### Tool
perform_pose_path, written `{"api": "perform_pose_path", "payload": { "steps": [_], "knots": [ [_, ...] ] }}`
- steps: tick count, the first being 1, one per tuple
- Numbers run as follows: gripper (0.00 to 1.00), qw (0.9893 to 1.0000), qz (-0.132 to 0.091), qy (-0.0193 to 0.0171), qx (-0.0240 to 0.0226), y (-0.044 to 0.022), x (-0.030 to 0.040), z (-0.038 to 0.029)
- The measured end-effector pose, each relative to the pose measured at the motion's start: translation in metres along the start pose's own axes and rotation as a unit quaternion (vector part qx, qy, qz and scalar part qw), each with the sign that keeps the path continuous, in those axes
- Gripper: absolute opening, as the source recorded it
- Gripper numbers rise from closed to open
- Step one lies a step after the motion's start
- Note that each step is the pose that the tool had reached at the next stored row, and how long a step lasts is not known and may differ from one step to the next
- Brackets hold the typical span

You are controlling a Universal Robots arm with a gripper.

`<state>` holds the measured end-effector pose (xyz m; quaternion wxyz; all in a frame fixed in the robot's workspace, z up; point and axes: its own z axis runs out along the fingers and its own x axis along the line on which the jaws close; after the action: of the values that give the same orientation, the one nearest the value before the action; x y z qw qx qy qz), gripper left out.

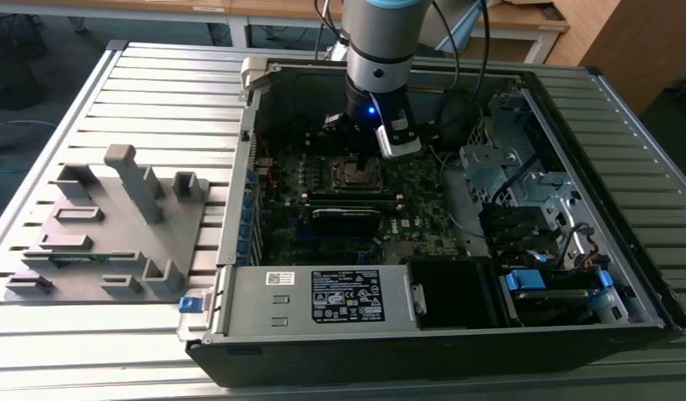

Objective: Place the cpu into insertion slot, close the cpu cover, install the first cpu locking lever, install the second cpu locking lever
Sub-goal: 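Install the second cpu locking lever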

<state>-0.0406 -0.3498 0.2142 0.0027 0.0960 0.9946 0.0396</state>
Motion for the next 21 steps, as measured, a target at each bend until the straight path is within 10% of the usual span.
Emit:
{"api": "perform_pose_path", "payload": {
  "steps": [21],
  "knots": [
    [0.10,1.0000,-0.002,-0.0007,0.0022,-0.0009,-0.0002,-0.0008]
  ]
}}
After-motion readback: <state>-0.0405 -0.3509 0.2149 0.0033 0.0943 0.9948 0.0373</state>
